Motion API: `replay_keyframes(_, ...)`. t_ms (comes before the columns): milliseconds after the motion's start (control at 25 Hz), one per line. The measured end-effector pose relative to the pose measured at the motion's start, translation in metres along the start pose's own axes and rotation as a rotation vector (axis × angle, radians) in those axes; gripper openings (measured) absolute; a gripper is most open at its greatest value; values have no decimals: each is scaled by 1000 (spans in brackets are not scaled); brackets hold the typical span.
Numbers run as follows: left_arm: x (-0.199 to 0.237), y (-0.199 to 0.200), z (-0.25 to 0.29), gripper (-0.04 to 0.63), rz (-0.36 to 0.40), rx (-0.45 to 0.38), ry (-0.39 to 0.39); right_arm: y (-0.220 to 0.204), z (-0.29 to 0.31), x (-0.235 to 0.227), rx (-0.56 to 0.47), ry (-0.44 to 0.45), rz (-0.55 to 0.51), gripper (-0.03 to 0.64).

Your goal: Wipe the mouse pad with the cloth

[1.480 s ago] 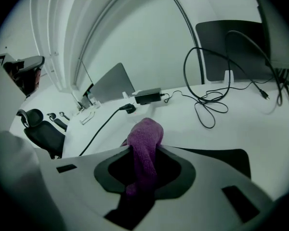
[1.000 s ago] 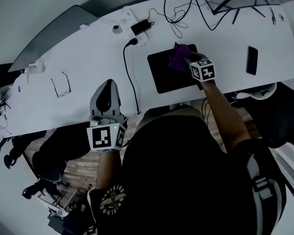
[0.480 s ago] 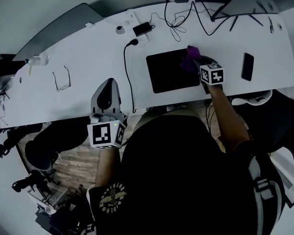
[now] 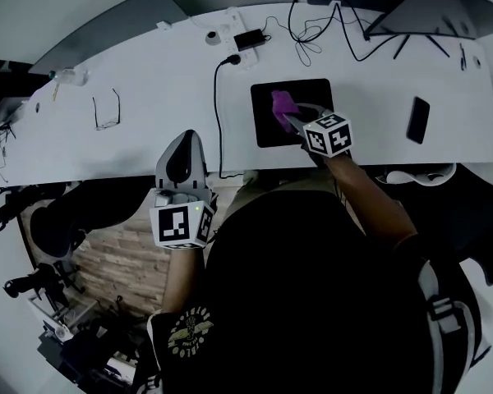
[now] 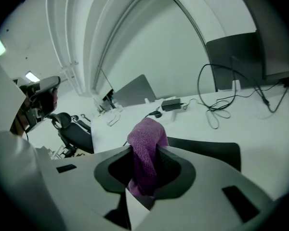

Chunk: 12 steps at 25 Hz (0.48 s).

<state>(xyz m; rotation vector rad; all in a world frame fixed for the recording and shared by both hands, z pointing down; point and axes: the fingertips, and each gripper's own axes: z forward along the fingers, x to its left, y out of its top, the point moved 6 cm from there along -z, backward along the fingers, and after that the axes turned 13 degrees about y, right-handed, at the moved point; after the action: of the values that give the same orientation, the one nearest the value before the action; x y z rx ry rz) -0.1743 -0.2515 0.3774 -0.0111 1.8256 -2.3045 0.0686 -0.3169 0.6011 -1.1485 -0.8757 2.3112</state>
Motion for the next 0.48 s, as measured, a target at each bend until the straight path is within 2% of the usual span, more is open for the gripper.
replay_keyframes(120,6,-5,-14,2,-1,-6,45,-7,29,19,29,93,-10,89)
replay_keyframes(240,12,-9,-24,2,-3,-7,86,-20,52,22,59,139,13,89)
replay_keyframes(360,13,-10,-34,2,4,0,113,-36,63,10,85,130,62,89)
replay_keyframes(480,11,-13,-41,2,-3,3,128,-47,56,-6,113,73,60,89)
